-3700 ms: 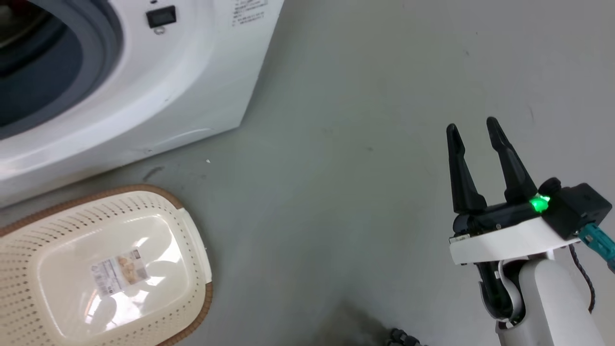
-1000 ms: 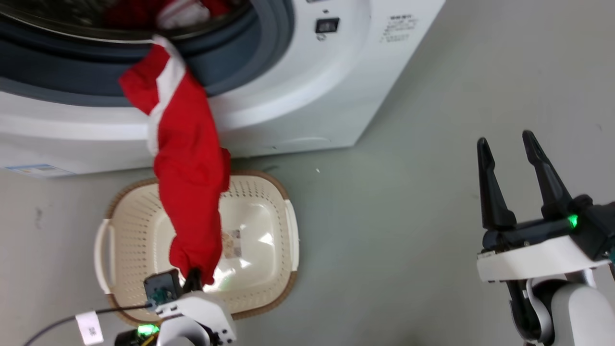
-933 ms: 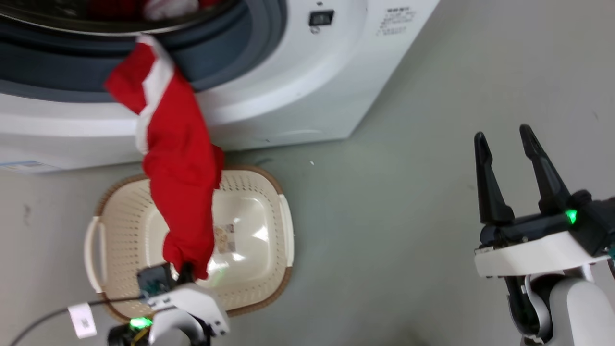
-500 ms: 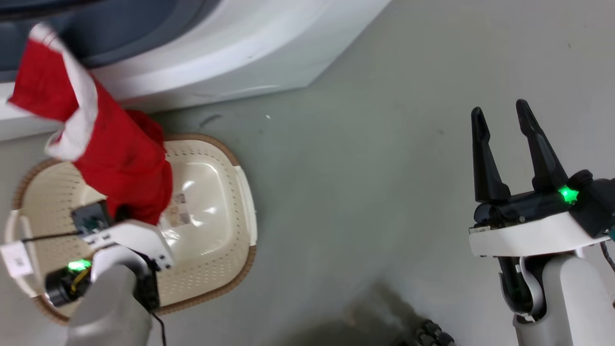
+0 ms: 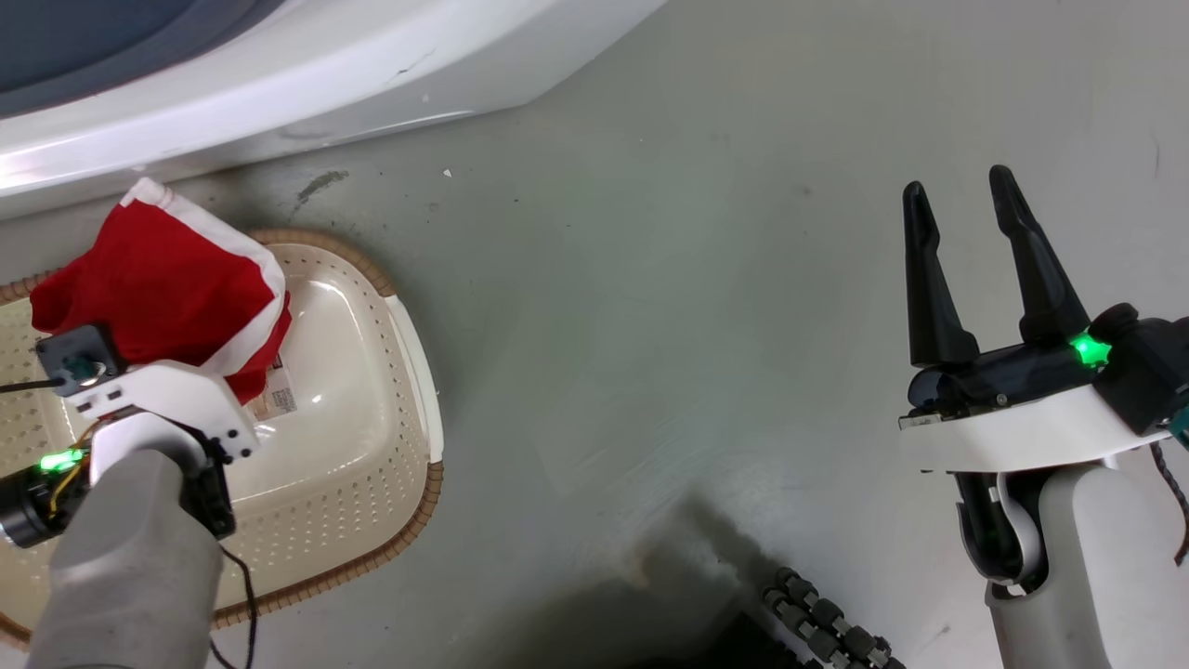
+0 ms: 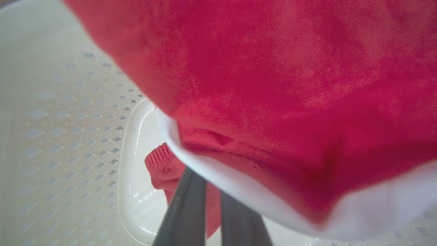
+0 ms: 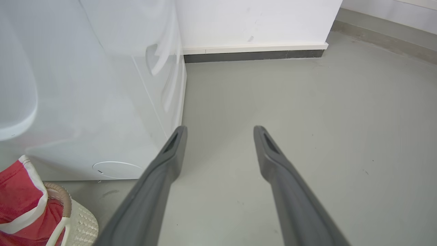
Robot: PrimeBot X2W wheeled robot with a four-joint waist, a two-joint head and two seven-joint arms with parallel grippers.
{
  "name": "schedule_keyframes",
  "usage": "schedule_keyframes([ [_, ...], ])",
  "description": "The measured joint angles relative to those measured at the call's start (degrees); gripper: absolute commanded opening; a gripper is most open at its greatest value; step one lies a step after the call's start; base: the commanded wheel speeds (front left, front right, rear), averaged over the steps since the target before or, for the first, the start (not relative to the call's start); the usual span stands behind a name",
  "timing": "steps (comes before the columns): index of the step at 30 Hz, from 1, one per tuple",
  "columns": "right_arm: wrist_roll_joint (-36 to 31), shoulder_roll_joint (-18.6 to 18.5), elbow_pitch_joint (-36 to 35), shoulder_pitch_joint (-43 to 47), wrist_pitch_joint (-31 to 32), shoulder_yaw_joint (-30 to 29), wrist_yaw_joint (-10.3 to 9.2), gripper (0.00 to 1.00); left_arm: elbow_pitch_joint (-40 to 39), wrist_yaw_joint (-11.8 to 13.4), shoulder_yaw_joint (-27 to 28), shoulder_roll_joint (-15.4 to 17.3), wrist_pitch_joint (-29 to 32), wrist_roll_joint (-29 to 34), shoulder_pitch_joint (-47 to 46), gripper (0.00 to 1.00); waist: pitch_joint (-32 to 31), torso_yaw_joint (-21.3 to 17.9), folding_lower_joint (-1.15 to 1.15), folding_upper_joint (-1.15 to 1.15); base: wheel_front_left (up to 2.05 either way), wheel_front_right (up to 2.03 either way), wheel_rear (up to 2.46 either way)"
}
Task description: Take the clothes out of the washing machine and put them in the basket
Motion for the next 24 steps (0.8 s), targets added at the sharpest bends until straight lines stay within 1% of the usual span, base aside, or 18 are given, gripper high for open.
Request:
schedule_keyframes([
  [1,0.1,0.0,0.3,0.0,0.0,0.1,0.0,1.0,0.6,-0.3,0.0,0.3,0.0,-0.1,-0.4,0.46,-0.1,0.0,0.0,0.0,0.0,0.0,0.0],
  [2,0.1,0.0,0.5,-0.1,-0.1,0.1,0.0,1.0,1.3,-0.6,0.0,0.6,0.0,-0.2,-0.8,0.98,-0.3,0.0,0.0,0.0,0.0,0.0,0.0],
  [3,0.1,-0.1,0.6,-0.2,-0.3,0.1,0.0,1.0,1.8,-1.0,0.0,0.7,0.0,-0.2,-1.3,1.0,-0.5,0.1,0.0,0.0,0.0,0.0,0.0],
  [6,-0.9,-0.3,1.3,-0.3,-0.5,0.1,0.0,1.0,3.4,-2.0,-0.4,0.6,0.0,-0.2,-1.6,1.0,-1.7,0.3,0.0,0.0,0.0,0.0,0.0],
  [10,-1.6,-0.3,2.1,-0.2,-0.5,0.7,0.0,1.0,4.5,-3.6,-0.4,-0.6,0.0,-0.7,-1.0,1.0,-4.5,1.0,0.0,0.0,0.0,0.0,0.0],
  [14,-2.2,-0.1,2.5,0.5,-0.6,0.7,0.0,1.0,4.4,-4.7,-0.3,-1.7,-0.1,-1.1,1.7,1.0,-8.2,1.9,0.0,0.0,0.0,0.0,0.0],
  [17,-3.0,0.0,2.6,1.7,-0.6,0.4,0.0,1.0,0.4,-4.8,0.3,-2.2,-0.1,-0.5,4.2,1.0,-11.2,2.8,0.0,0.0,0.0,0.0,0.0],
  [24,-4.8,0.2,1.5,5.0,1.1,-0.3,0.0,1.0,-11.9,-3.6,2.5,-4.4,-0.3,3.4,12.2,1.0,-18.0,5.6,-0.01,0.0,0.0,0.0,0.0],
])
